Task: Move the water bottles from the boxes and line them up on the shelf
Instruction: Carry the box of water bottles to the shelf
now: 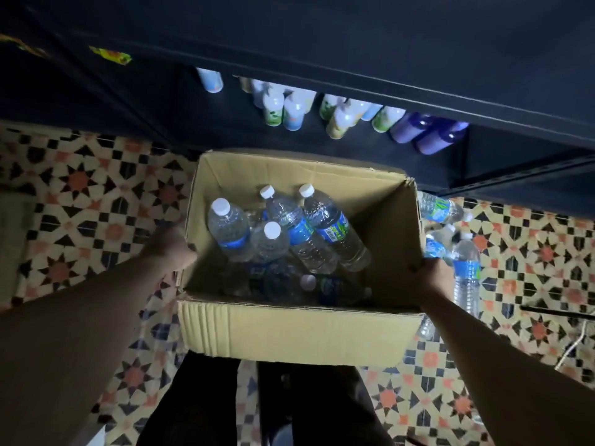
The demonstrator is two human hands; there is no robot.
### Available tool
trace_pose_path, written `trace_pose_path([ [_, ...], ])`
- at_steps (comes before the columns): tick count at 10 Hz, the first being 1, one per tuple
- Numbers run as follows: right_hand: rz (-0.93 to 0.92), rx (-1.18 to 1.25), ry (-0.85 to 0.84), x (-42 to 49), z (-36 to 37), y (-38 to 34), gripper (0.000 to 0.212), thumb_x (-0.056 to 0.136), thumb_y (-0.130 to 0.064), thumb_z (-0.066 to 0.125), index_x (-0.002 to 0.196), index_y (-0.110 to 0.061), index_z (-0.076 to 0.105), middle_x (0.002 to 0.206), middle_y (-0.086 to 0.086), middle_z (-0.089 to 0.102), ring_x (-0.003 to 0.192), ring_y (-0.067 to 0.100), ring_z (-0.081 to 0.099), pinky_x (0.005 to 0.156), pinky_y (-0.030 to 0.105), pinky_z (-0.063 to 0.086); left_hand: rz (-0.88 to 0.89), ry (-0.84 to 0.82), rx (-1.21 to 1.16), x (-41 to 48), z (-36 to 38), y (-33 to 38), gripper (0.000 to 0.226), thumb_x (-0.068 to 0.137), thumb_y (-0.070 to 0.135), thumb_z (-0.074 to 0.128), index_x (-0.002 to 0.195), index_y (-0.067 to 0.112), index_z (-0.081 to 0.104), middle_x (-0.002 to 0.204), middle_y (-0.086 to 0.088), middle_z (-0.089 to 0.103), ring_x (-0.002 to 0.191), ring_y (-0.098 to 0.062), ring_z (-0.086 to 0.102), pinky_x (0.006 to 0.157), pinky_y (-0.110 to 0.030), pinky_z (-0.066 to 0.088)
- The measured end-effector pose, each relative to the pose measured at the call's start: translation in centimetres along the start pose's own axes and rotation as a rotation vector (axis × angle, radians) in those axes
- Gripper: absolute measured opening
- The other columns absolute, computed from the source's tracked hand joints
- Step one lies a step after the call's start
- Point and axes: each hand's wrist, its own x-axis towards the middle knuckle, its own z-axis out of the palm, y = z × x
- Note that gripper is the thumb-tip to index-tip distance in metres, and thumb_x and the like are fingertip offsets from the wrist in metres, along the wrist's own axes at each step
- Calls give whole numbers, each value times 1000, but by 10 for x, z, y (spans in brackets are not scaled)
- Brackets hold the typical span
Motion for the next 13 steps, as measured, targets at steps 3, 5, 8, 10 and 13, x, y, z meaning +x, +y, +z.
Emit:
trace_pose_path([
  [3,34,72,71,52,16,60,24,90,-7,60,88,16,66,91,41,64,91,49,64,79,52,49,36,-16,69,10,28,60,30,86,34,67,77,6,62,75,-14,61,71,-30,60,60,-38,55],
  [5,59,94,37,69,31,74,26,91,-9,61,95,16,68,94,40,64,94,49,62,78,47,47,1,-41,47,1,36,85,23,91,24,64,98,2,61,89,-15,58,93,-36,63,67,-38,48],
  [8,99,138,35,56,55,85,43,94,-26,57,101,15,67,99,40,64,100,50,62,81,47,46,44,44,14,-9,55,70,25,95,25,59,85,3,53,68,-8,45,74,-25,49,65,-34,39],
  [10,51,154,90,58,77,99,39,97,-18,59,95,20,65,93,41,64,94,50,64,79,48,46,94,146,-21,-9,69,62,42,96,25,57,60,6,45,68,-18,52,64,-27,49,57,-33,36],
  [13,43,172,184,75,82,95,41,94,-23,60,96,17,66,91,41,64,92,50,63,79,48,48,100,233,-79,-3,63,75,38,96,27,57,67,3,53,63,-14,50,68,-27,52,59,-34,39],
])
